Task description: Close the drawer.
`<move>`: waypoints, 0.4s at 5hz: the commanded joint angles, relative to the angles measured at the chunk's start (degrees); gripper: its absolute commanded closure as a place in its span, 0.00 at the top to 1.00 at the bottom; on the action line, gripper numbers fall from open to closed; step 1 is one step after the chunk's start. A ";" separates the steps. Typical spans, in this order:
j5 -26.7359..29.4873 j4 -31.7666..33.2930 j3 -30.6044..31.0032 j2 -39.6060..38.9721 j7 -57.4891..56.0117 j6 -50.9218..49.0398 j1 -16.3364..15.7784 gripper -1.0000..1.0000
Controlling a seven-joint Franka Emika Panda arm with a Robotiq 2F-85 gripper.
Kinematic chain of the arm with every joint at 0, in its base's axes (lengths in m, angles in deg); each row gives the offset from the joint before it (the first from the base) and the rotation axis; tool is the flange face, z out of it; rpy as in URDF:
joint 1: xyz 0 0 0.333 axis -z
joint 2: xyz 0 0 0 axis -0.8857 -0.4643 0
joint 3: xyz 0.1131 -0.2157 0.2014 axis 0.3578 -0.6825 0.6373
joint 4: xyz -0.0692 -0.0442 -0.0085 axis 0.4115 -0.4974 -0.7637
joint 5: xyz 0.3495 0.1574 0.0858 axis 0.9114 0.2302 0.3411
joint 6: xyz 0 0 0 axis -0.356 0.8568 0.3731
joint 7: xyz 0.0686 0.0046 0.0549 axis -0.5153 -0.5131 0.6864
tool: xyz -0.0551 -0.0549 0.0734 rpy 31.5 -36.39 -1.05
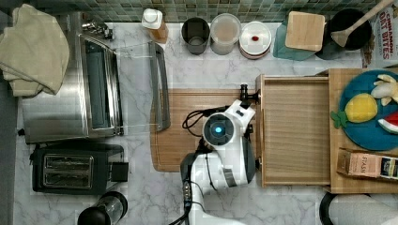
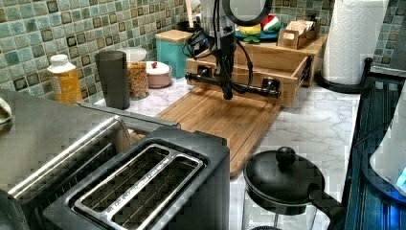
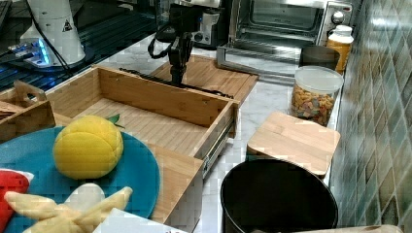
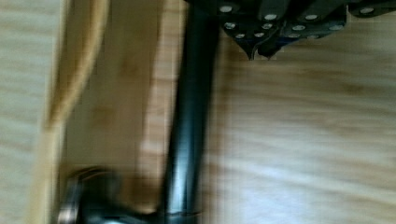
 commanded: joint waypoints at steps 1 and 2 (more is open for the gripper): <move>1.74 -4.24 -10.59 0.73 -6.65 2.02 5.26 0.00; 1.28 -6.30 -13.92 -1.92 -10.88 6.61 7.80 0.00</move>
